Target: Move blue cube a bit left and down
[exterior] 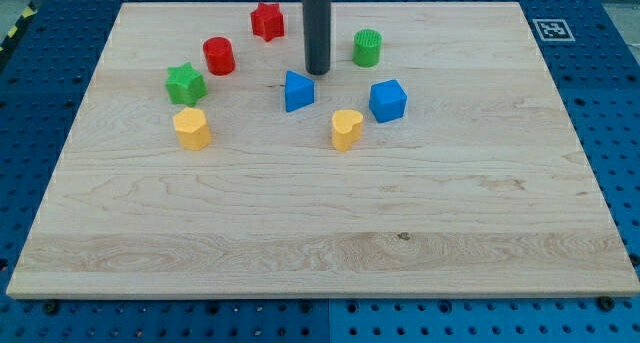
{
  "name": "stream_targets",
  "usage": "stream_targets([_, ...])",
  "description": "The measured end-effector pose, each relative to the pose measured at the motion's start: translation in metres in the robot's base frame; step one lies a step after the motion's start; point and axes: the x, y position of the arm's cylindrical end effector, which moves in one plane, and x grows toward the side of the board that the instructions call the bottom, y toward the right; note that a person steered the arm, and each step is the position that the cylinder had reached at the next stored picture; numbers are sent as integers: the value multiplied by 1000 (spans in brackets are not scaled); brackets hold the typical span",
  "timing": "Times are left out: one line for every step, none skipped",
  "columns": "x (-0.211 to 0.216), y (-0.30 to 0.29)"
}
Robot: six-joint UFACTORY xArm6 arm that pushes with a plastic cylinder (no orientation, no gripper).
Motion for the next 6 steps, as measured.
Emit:
stream_targets([0,57])
stream_targets([5,113])
stream_targets([26,139])
stream_targets([53,138])
stream_targets([54,134])
stream_targets([54,102])
